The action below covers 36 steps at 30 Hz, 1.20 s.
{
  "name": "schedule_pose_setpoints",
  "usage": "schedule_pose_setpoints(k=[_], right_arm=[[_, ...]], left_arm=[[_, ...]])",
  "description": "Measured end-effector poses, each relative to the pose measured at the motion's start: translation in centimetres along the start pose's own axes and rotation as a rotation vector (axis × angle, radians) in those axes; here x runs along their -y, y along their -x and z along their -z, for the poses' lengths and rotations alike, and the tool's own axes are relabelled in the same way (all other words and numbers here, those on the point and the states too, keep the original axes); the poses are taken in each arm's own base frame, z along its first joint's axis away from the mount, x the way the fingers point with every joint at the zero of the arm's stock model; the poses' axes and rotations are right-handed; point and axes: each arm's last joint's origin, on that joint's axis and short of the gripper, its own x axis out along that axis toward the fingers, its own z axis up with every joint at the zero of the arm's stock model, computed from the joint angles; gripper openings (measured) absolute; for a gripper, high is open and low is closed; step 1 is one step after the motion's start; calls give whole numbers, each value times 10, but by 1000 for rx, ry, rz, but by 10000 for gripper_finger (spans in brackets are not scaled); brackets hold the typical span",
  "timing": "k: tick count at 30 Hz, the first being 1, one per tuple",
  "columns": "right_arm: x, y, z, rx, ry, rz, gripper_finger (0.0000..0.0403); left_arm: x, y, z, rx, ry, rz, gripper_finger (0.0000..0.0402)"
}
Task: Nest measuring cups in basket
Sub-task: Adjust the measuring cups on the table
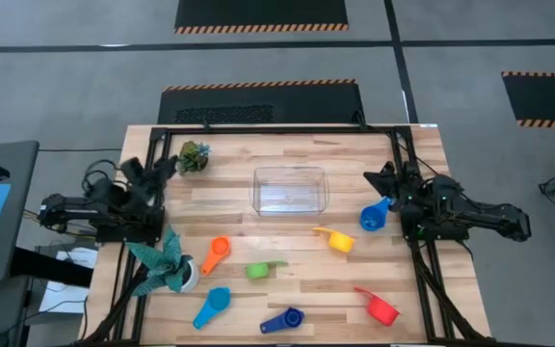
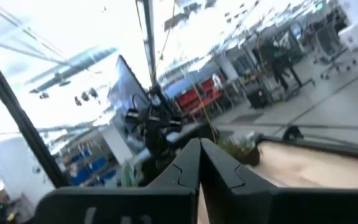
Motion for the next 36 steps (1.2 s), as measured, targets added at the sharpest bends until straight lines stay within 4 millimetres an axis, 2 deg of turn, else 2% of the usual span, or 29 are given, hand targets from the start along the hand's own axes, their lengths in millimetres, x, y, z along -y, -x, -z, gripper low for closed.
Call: schedule_pose_setpoints(k=[5,9,13,17,21,26,30,33,36], right_arm=[[-1,0,-2,26,-1,3,33],[0,0,-1,22,1,7,33],[2,0,2,-16,52,30,33],[6,0,7,-60,72,82,33],[9,1,13,-122,79,112,33],[12,2,17,-173,64,133,33],[8,3,17,-285,37,81,33],[-7,3,0,-333,48,0,33],[-23,3,-17,-431,94,-39,33]], left_arm=[[30,-32,-14,-116,-87,72,113],[60,-78,-16,-217,-235,135,113],[81,-130,1,-381,-409,137,113],[86,-178,34,-566,-545,84,113],[88,-221,71,-646,-557,77,113],[87,-259,127,-750,-532,126,113],[84,-275,171,-850,-508,111,113],[80,-276,198,-993,-485,40,113],[83,-271,216,-1139,-460,-32,113]])
